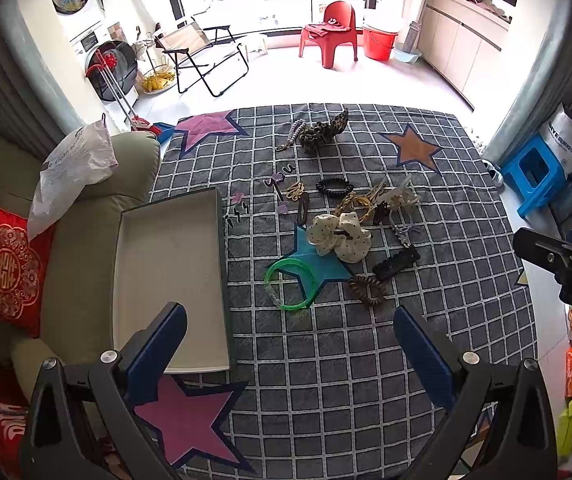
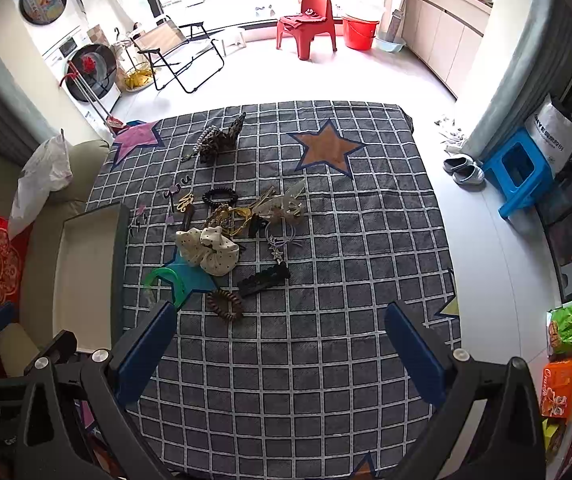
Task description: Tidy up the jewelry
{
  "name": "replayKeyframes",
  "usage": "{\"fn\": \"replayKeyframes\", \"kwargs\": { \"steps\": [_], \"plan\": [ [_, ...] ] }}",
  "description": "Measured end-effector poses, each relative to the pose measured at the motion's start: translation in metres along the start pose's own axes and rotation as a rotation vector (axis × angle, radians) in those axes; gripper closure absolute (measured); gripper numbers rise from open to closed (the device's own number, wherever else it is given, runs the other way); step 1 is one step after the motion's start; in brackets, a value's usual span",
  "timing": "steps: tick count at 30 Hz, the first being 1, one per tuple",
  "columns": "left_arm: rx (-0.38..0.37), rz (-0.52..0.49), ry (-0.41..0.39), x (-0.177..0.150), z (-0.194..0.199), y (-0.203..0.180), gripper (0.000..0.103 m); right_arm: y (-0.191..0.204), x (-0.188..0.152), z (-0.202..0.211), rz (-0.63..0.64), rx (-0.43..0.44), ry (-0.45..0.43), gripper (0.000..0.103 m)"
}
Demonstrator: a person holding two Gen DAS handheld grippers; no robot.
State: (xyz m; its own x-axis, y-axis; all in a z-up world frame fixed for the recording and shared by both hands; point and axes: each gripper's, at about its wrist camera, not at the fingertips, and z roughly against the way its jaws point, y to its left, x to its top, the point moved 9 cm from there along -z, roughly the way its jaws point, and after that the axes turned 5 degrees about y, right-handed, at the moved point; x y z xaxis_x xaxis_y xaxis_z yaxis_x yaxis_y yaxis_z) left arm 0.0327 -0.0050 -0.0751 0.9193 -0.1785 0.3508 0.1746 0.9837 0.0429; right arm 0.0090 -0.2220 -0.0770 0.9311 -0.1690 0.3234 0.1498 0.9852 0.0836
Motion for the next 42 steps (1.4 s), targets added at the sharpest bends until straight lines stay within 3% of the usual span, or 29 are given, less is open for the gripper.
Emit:
{"fn": "replayKeyframes", "kwargs": {
  "steps": [42],
  "plan": [
    [0.017,-0.003,-0.002,-0.0026,-0.0018,0.0057,0.000,0.0012,-0.0014,-0.0014,-0.005,0.013,0.008,0.000]
  ]
}}
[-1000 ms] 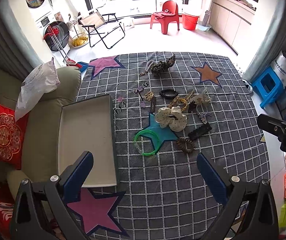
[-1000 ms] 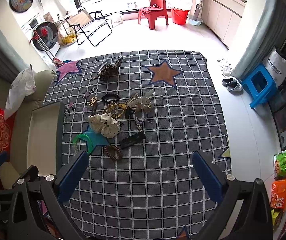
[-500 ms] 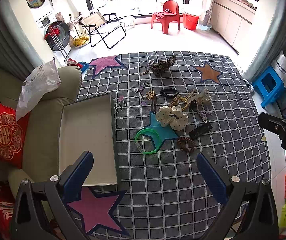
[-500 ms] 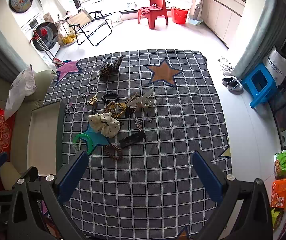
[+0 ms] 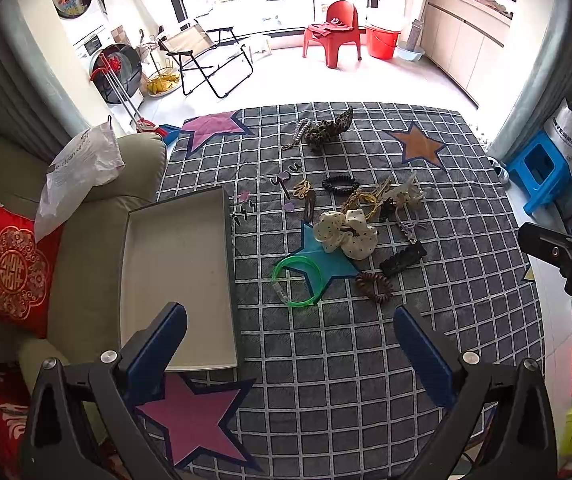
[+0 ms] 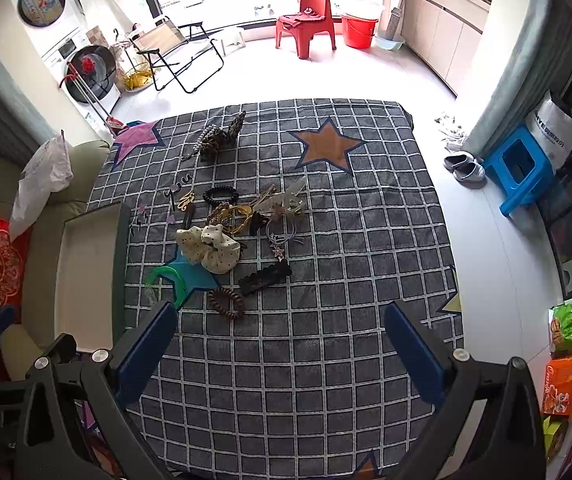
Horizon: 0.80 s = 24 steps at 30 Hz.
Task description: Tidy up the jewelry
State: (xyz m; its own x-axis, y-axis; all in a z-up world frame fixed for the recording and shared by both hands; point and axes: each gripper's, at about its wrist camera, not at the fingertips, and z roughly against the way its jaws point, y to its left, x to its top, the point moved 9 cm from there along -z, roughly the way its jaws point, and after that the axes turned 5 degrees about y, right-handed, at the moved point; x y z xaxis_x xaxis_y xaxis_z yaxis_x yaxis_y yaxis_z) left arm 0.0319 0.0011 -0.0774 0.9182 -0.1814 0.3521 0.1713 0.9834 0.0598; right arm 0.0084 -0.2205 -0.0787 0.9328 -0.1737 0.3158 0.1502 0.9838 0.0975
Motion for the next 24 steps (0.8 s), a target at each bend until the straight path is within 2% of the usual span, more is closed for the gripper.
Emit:
{"fn": "replayKeyframes", "kwargs": {
  "steps": [24],
  "plan": [
    [0.008,0.003,0.004,-0.0061,0.0024,0.0039,0.000,0.0006,-0.0019,-0.0008,-0.002,0.003,0.004,0.000]
  ]
}}
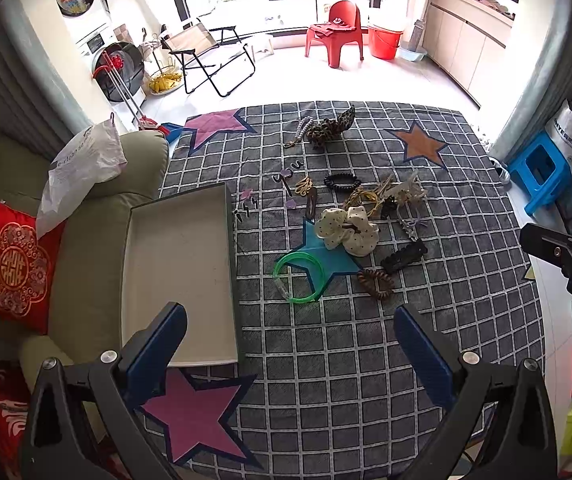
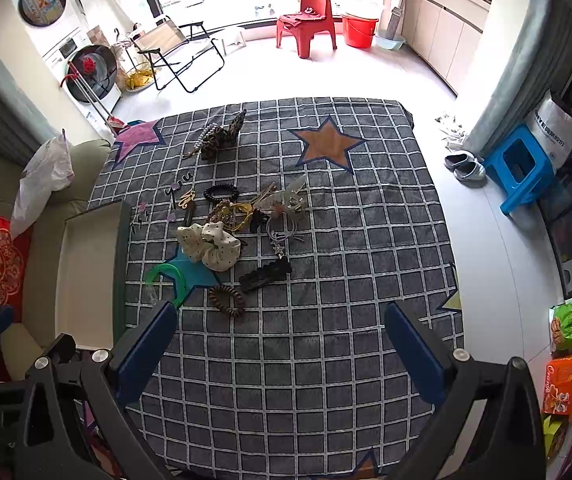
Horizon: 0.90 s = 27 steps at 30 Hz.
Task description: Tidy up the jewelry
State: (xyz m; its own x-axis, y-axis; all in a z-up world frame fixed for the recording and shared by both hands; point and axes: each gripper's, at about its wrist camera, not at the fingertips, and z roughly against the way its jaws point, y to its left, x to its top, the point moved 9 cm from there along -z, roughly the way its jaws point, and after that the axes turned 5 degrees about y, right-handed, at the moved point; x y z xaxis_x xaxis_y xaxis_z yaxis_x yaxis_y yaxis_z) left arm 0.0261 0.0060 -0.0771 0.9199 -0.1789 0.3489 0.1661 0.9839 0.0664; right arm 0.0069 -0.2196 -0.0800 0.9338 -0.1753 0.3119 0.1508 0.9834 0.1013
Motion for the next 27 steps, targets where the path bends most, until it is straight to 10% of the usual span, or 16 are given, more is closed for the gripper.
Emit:
{"fn": "replayKeyframes", "kwargs": {
  "steps": [27],
  "plan": [
    [0.005,-0.004,0.018,-0.003,-0.006,-0.004,0.000,-0.006,-0.001,-0.011,-0.008,0.002,0.019,0.000]
  ]
}}
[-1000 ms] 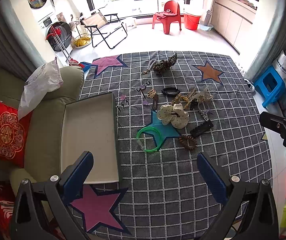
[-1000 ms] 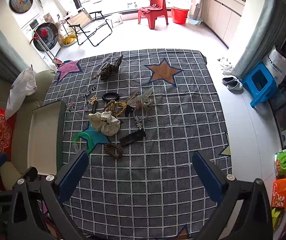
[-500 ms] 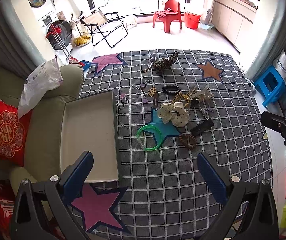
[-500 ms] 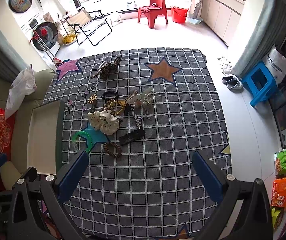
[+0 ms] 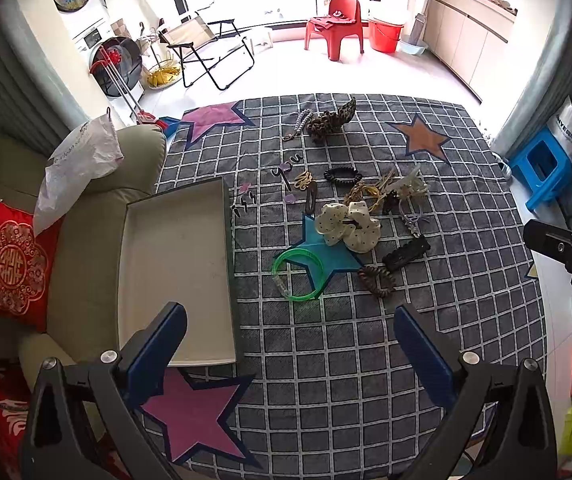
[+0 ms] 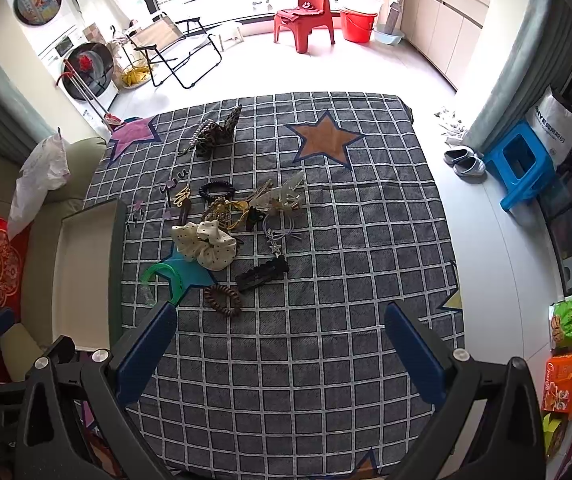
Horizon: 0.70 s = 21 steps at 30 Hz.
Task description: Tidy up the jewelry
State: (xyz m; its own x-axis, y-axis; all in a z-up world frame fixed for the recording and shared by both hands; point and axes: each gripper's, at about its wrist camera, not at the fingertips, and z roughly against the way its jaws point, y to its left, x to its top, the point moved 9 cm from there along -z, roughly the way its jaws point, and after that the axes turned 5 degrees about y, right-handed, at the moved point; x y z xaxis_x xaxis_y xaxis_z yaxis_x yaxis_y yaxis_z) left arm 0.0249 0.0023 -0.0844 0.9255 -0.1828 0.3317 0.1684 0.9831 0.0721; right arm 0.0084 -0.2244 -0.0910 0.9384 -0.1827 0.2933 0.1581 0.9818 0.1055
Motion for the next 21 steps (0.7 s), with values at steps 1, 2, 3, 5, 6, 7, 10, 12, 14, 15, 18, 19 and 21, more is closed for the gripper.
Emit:
{"fn": "replayKeyframes", "kwargs": {
  "steps": [1,2,3,5,6,7,10,12,14,15,18,19,21],
  "plan": [
    [0.000,0.000,0.003,0.001,-0.002,-0.001,0.000,0.000,0.000,-0.001,0.000,0.001,0.003,0.000],
    [0.000,0.000,0.006,0.000,-0.003,-0.001,0.000,-0.001,0.002,-0.002,-0.001,0.001,0.006,0.000],
    [0.000,0.000,0.010,0.000,-0.005,-0.001,0.000,-0.001,0.002,-0.003,-0.002,0.002,0.010,0.000],
    [0.001,0.001,0.018,0.002,-0.009,-0.003,0.000,-0.002,0.003,-0.006,-0.005,0.003,0.017,0.000],
    [0.002,0.002,0.022,0.002,-0.010,-0.004,0.000,-0.002,0.003,-0.007,-0.006,0.004,0.020,0.000],
    [0.002,0.002,0.026,0.003,-0.011,-0.004,0.000,-0.003,0.003,-0.008,-0.006,0.004,0.023,0.000],
    [-0.002,0.006,0.035,0.005,-0.016,-0.003,0.000,-0.004,0.004,-0.013,-0.012,0.012,0.037,0.000],
    [-0.006,0.010,0.041,0.006,-0.021,-0.003,0.000,-0.005,0.005,-0.017,-0.015,0.018,0.048,0.000],
    [-0.006,0.013,0.043,0.009,-0.027,-0.001,0.000,-0.007,0.006,-0.023,-0.019,0.023,0.057,0.000],
    [-0.006,0.014,0.046,0.011,-0.032,-0.001,0.000,-0.009,0.006,-0.026,-0.021,0.024,0.064,0.000],
    [-0.032,0.026,0.069,0.016,-0.049,-0.001,0.000,-0.016,0.009,-0.039,-0.028,0.026,0.083,0.000],
    [-0.050,0.034,0.078,0.018,-0.055,-0.002,0.000,-0.019,0.010,-0.044,-0.029,0.022,0.090,0.000],
    [-0.084,0.055,0.094,0.023,-0.069,-0.003,0.000,-0.024,0.013,-0.054,-0.030,0.017,0.103,0.000]
  ]
}}
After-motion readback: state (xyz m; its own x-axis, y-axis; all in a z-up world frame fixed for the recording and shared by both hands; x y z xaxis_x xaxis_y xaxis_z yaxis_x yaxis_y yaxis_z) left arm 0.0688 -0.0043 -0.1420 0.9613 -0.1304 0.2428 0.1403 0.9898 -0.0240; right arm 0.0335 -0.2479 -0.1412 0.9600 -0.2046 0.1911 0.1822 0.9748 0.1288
